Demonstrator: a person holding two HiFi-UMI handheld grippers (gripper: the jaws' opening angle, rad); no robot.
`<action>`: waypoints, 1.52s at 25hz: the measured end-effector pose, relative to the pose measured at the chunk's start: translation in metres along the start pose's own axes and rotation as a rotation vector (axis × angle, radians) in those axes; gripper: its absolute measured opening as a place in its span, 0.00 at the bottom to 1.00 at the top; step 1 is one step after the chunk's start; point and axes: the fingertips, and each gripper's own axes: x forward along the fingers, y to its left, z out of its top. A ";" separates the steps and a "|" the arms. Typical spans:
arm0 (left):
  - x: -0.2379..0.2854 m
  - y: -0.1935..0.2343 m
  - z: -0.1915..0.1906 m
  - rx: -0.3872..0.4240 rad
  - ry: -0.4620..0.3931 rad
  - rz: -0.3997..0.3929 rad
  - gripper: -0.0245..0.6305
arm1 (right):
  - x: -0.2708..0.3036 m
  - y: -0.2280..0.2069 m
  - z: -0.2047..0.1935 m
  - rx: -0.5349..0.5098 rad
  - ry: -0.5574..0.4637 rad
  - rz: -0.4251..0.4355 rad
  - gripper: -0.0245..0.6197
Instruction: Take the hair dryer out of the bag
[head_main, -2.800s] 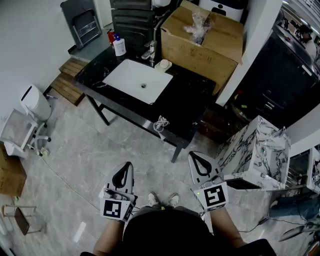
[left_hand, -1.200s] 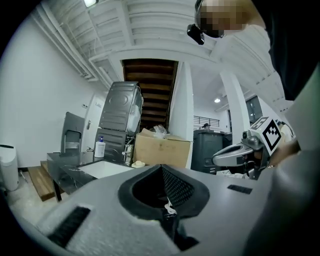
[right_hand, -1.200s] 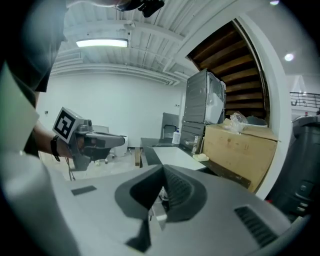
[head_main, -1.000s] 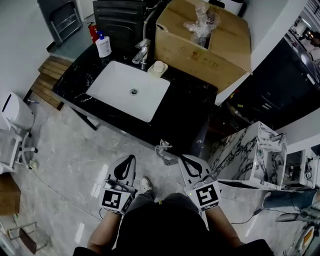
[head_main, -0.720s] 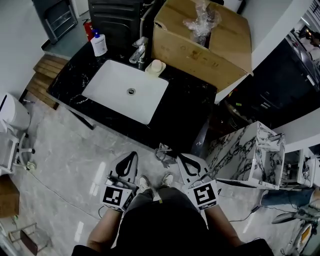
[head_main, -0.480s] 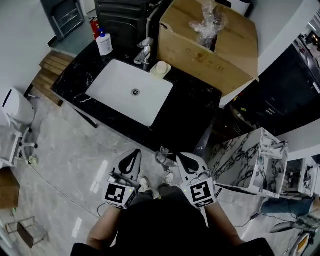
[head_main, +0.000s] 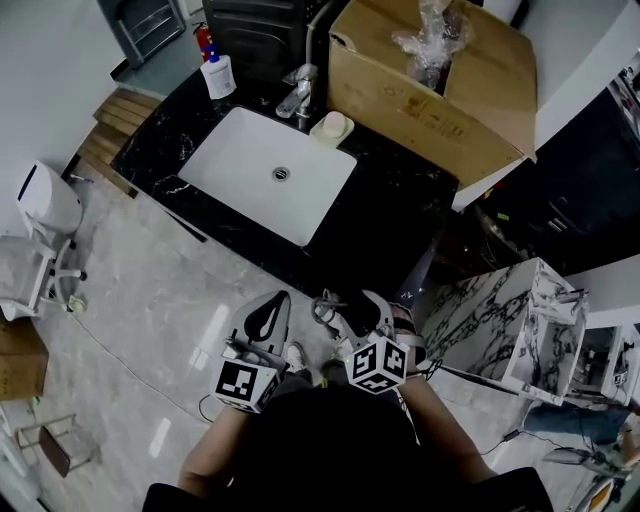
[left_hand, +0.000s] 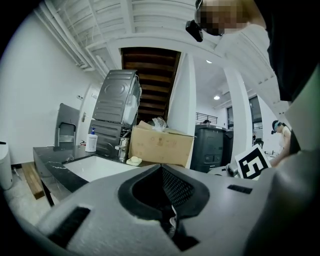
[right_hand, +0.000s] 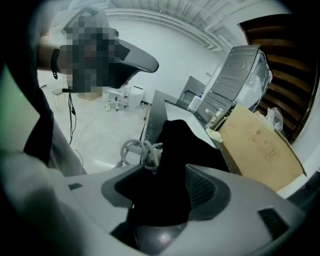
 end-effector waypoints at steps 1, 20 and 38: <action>-0.001 -0.001 -0.003 -0.004 0.008 -0.003 0.07 | 0.003 -0.001 -0.003 -0.007 0.013 -0.004 0.43; 0.027 -0.020 -0.058 0.050 0.121 -0.091 0.07 | 0.020 -0.038 -0.016 -0.051 0.038 -0.081 0.14; 0.088 -0.052 -0.092 0.111 0.308 -0.155 0.30 | 0.002 -0.075 0.011 -0.011 -0.073 -0.105 0.10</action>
